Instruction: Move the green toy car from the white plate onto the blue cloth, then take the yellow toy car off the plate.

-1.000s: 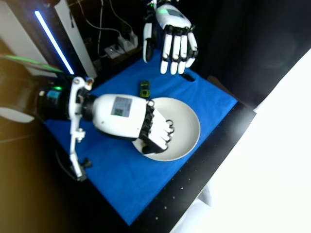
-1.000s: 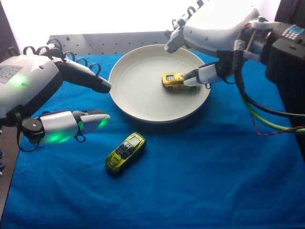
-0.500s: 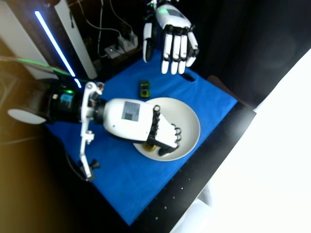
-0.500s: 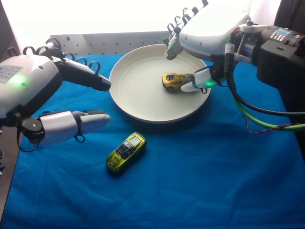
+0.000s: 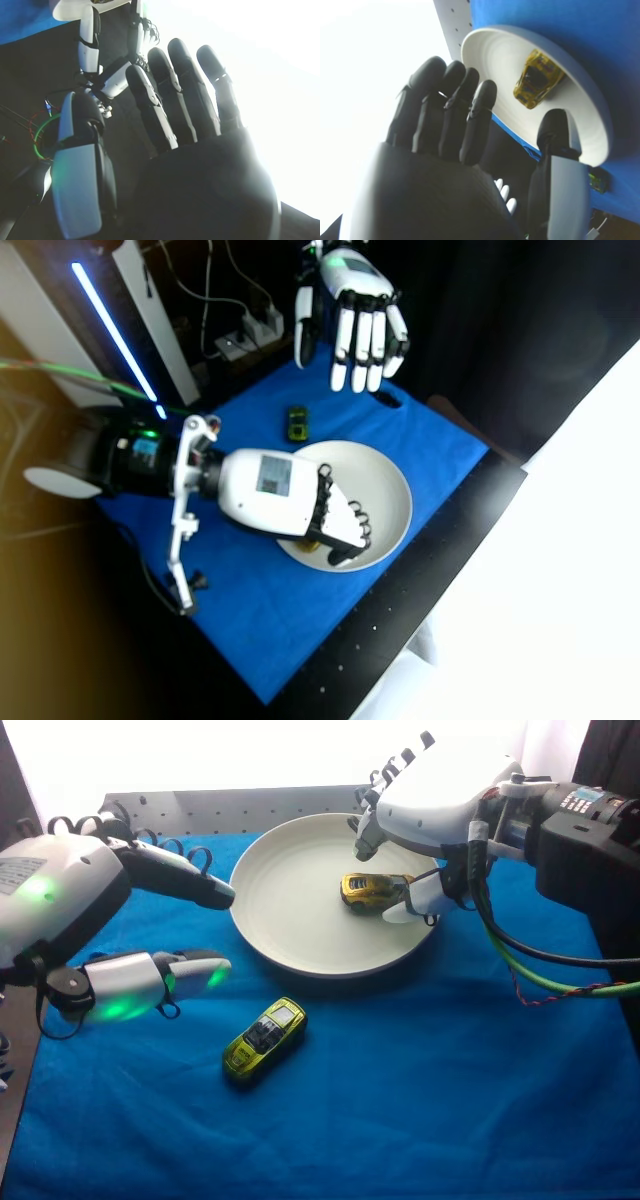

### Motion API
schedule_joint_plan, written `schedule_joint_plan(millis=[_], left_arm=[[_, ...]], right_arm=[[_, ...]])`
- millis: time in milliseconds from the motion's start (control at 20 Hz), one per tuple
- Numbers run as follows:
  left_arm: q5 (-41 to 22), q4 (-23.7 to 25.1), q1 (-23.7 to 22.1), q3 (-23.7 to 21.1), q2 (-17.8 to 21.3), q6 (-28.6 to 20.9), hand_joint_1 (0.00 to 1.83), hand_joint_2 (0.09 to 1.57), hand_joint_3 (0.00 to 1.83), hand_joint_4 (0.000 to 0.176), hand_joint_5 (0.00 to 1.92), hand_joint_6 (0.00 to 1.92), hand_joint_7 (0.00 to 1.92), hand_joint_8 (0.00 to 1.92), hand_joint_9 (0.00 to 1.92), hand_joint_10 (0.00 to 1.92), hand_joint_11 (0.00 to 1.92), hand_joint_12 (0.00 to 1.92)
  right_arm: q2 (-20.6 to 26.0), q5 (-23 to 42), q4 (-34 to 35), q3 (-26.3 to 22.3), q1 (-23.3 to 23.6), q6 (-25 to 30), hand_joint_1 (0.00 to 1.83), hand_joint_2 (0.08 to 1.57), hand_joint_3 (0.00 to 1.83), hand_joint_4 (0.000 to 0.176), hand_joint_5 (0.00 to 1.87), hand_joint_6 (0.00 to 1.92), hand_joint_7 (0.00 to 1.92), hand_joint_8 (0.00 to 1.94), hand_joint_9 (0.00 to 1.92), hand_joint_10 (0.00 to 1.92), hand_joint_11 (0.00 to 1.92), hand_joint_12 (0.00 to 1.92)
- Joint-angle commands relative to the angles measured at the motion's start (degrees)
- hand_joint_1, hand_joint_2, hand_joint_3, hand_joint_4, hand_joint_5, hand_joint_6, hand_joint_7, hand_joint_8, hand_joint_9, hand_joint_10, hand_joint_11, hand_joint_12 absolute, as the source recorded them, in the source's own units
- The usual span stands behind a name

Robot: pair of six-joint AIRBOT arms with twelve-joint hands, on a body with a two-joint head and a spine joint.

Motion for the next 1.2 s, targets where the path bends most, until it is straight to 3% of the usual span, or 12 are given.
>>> schedule_joint_plan(millis=[0,100,250,300,400,500,550,700,750,950,1000,1150], left_arm=[[-7.17,1.12,-0.33,-0.01,-0.15,-0.30,0.73,1.09,0.00,0.088,0.90,0.00,0.87,0.00,0.73,0.20,0.24,1.30],[-7.24,1.12,-0.30,-0.01,-0.15,-0.44,0.72,1.09,0.00,0.094,0.90,0.00,0.89,0.00,0.60,0.49,0.18,1.38],[-7.33,1.14,-0.23,-0.01,-0.15,-0.50,0.70,1.09,0.00,0.122,0.91,0.00,0.89,0.00,0.60,0.50,0.20,1.36],[-7.34,1.14,-0.23,-0.01,-0.15,-0.53,0.71,1.08,0.00,0.117,0.91,0.00,0.89,0.00,0.61,0.51,0.21,1.36],[-7.38,1.14,-0.20,-0.01,-0.15,-0.61,0.73,1.08,0.00,0.095,0.90,0.00,0.87,0.00,0.60,0.48,0.22,1.30],[-7.49,1.16,-0.18,-0.01,-0.15,-0.68,0.75,1.08,0.00,0.080,0.92,0.01,0.90,0.01,0.65,0.48,0.28,1.25],[-7.55,1.17,-0.14,-0.01,-0.15,-0.71,0.91,1.14,0.01,0.157,0.87,0.92,0.91,0.01,0.66,0.49,0.30,1.24],[-7.73,1.17,0.03,0.00,-0.15,-0.99,0.77,1.10,0.00,0.125,0.72,0.64,0.91,0.01,0.66,0.50,0.28,1.24],[-7.76,1.17,0.06,0.00,-0.15,-1.07,0.76,1.08,0.00,0.100,0.83,0.18,0.90,0.00,0.64,0.53,0.28,1.25],[-7.93,1.21,0.12,0.01,-0.15,-1.36,0.74,1.08,0.00,0.100,0.88,0.06,0.88,0.00,0.63,0.49,0.27,1.23],[-7.94,1.23,0.13,0.01,-0.15,-1.43,0.89,1.16,0.01,0.161,0.84,0.96,0.90,0.01,0.63,0.54,0.26,1.31],[-8.04,1.26,0.18,0.00,-0.15,-1.66,0.91,1.21,0.00,0.176,0.77,1.28,0.91,0.01,0.60,0.64,0.26,1.41]], right_arm=[[-0.15,6.14,-0.10,0.33,0.51,-0.26,0.86,0.96,0.00,0.000,0.82,0.01,0.46,1.05,0.38,1.50,0.38,1.88],[-0.37,5.83,-0.10,0.68,0.35,-0.26,0.88,0.97,0.00,0.000,0.81,0.00,0.52,0.74,0.40,1.18,0.29,1.72],[-0.54,5.56,-0.06,1.06,0.30,-0.26,0.91,0.96,0.00,0.000,0.84,0.01,0.49,1.01,0.41,1.46,0.39,1.86],[-0.62,5.50,-0.05,1.20,0.29,-0.26,0.92,0.96,0.00,0.000,0.84,0.01,0.47,1.21,0.44,1.61,0.47,1.91],[-0.80,5.44,-0.05,1.42,0.29,-0.27,0.94,0.97,0.00,0.000,0.83,0.00,0.49,0.78,0.38,1.20,0.28,1.75],[-1.00,5.37,-0.03,1.67,0.29,-0.27,0.94,0.97,0.00,0.000,0.83,0.00,0.52,0.92,0.42,1.40,0.36,1.86],[-1.11,5.29,-0.03,1.80,0.29,-0.27,0.95,0.97,0.00,0.000,0.83,0.00,0.47,1.14,0.41,1.57,0.42,1.91],[-1.33,5.13,-0.03,1.99,0.28,-0.27,0.95,0.97,0.00,0.000,0.83,0.00,0.44,1.10,0.38,1.50,0.38,1.89],[-1.40,5.06,-0.02,2.03,0.25,-0.27,0.94,0.98,0.00,0.000,0.82,0.00,0.54,0.70,0.41,1.16,0.29,1.72],[-1.55,5.00,-0.02,2.13,0.20,-0.27,0.96,0.99,0.00,0.000,0.84,0.01,0.49,0.96,0.38,1.41,0.34,1.84],[-1.60,4.94,-0.02,2.20,0.15,-0.27,0.98,0.99,0.00,0.000,0.86,0.01,0.49,1.01,0.40,1.37,0.35,1.80],[-1.74,4.66,-0.03,2.33,-0.03,-0.27,1.01,0.99,0.00,0.000,0.89,0.02,0.53,1.63,0.55,1.86,0.66,1.92]])
